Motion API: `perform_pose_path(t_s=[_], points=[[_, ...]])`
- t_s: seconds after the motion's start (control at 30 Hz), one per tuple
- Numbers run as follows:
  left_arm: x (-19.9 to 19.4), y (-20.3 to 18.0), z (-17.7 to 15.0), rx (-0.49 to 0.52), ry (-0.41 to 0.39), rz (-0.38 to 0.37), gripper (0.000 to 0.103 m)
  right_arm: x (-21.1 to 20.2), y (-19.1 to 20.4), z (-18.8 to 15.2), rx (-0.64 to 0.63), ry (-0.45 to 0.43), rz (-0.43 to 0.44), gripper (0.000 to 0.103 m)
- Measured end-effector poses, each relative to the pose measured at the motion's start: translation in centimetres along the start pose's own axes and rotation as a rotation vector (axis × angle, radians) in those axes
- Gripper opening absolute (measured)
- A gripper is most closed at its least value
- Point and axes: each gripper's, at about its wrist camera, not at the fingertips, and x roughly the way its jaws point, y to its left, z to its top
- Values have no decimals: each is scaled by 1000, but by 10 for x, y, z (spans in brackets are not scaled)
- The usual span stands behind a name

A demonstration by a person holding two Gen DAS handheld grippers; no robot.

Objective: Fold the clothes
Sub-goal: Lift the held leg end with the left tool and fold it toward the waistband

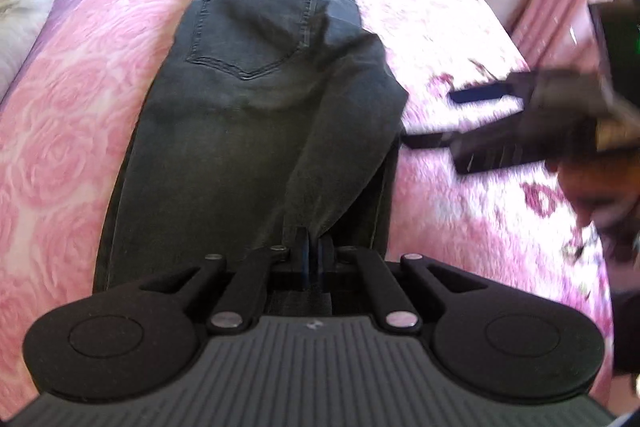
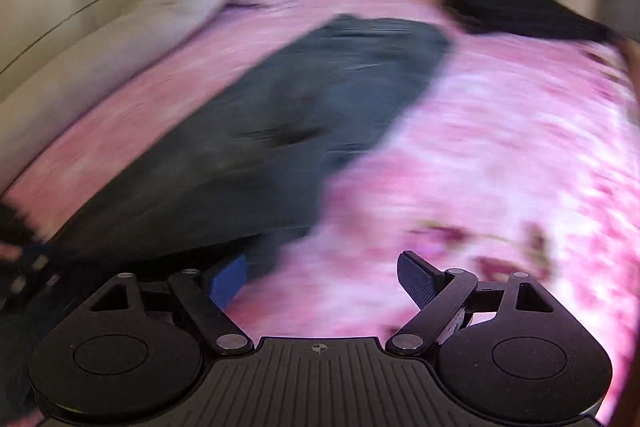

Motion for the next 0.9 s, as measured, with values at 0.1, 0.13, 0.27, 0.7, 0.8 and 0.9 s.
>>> perform_pose_path(t_s=[0.1, 0.13, 0.27, 0.7, 0.8, 0.9], points=[[-6, 15, 2, -85, -23, 7, 2, 26, 12, 6, -27, -28, -19, 86], [-7, 20, 2, -110, -29, 6, 2, 34, 11, 10, -13, -30, -36, 86], [-7, 24, 6, -130, -23, 16, 2, 52, -6, 28, -37, -40, -97, 86], [29, -81, -23, 463, 117, 98, 3, -5, -21, 11, -479, -38, -268, 86], [30, -78, -21, 410, 124, 100, 4, -8, -32, 12, -356, 6, -263, 86], [23, -74, -20, 368, 132, 95, 9, -21, -45, 15, -223, 36, -226, 86]])
